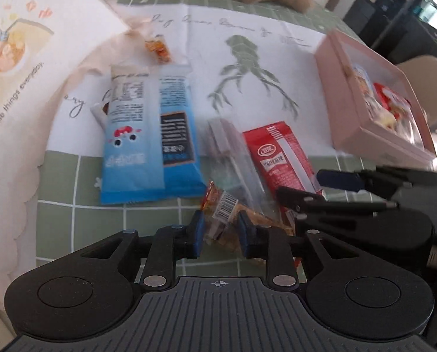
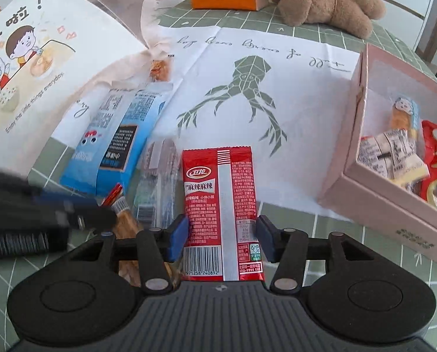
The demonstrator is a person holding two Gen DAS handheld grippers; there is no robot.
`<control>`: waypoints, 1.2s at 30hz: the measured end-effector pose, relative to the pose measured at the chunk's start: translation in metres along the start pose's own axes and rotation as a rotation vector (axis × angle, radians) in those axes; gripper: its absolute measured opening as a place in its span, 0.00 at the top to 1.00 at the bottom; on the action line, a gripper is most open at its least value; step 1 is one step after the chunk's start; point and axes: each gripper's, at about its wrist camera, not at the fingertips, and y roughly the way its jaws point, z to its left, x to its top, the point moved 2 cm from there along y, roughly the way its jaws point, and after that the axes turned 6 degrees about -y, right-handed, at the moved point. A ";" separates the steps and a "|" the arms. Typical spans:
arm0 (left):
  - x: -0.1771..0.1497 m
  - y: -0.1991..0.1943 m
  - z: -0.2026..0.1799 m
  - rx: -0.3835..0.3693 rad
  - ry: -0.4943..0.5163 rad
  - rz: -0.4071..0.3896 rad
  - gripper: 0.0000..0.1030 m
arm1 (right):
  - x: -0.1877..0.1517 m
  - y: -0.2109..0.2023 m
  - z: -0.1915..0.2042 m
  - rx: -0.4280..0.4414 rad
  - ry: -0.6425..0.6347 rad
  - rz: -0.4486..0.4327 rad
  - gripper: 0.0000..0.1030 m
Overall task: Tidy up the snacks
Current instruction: 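Grasp the red spicy strip with the right tool while the left tool grasps the brown-wrapped biscuit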
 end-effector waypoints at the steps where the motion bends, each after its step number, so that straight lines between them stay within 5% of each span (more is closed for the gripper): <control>1: -0.003 -0.002 -0.002 0.007 0.022 -0.013 0.72 | -0.002 0.001 -0.003 -0.003 -0.001 0.001 0.50; 6: -0.007 -0.011 0.001 0.035 0.040 -0.023 0.73 | -0.017 -0.009 -0.009 -0.024 0.008 -0.004 0.49; 14: -0.025 -0.003 0.006 -0.101 -0.106 0.097 0.72 | -0.033 -0.016 -0.011 -0.060 0.005 -0.027 0.47; 17: -0.017 0.003 0.005 -0.086 -0.138 0.044 0.60 | -0.040 -0.018 -0.006 -0.080 -0.018 -0.028 0.45; 24: 0.003 -0.001 0.002 -0.045 -0.160 -0.060 0.62 | -0.055 -0.025 0.004 -0.080 -0.024 -0.027 0.42; 29: 0.014 -0.006 0.014 -0.056 -0.275 -0.131 0.63 | -0.061 -0.028 0.009 -0.080 -0.022 -0.029 0.40; 33: 0.019 0.009 0.011 -0.025 -0.247 -0.080 0.62 | -0.062 -0.028 0.012 -0.080 -0.012 -0.024 0.34; 36: 0.015 0.007 0.000 0.010 -0.129 -0.091 0.61 | -0.066 -0.029 0.013 -0.076 -0.016 -0.022 0.27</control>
